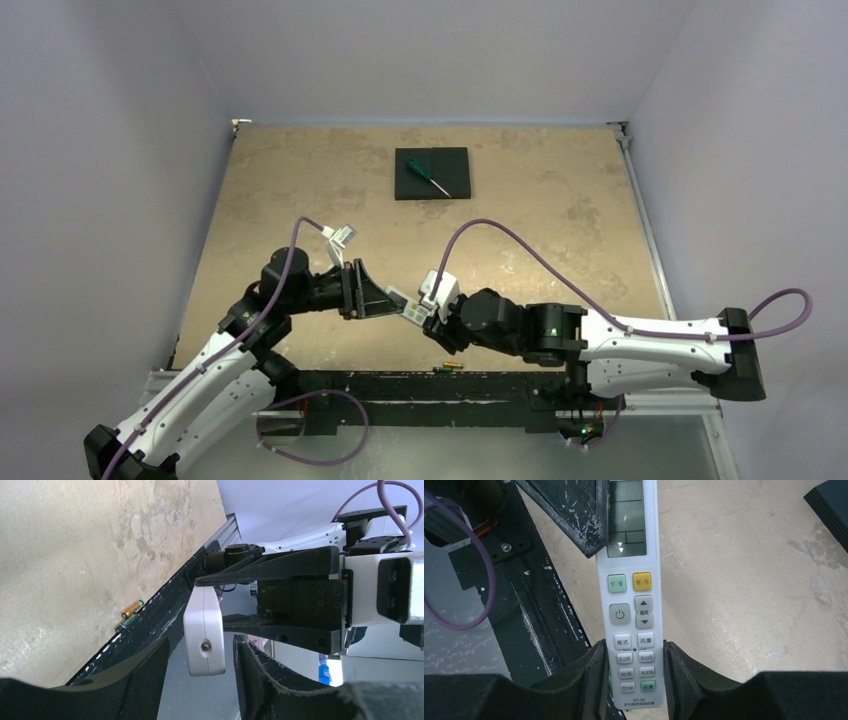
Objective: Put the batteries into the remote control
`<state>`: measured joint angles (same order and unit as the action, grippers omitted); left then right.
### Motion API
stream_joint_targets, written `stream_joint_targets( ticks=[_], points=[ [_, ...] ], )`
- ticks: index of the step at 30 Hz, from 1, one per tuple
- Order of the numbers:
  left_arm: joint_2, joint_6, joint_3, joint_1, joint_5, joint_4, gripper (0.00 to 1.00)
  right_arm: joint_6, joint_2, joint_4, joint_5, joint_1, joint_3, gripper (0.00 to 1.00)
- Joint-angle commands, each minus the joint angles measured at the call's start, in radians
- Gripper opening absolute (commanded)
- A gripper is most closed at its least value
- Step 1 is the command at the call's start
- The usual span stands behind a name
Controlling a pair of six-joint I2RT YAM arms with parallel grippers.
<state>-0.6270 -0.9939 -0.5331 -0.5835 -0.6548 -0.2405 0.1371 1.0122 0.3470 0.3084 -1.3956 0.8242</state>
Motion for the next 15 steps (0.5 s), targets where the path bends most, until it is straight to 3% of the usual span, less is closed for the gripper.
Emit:
stream_joint_targets(
  ticks=[1, 15],
  points=[
    [0.006, -0.035, 0.027, 0.005, -0.047, 0.075, 0.47, -0.007, 0.0, -0.011, 0.044, -0.015, 0.008, 0.0],
    [-0.016, -0.05, 0.046, 0.008, -0.052, 0.111, 0.35, -0.011, 0.036, 0.012, 0.093, -0.057, 0.015, 0.0]
  ],
)
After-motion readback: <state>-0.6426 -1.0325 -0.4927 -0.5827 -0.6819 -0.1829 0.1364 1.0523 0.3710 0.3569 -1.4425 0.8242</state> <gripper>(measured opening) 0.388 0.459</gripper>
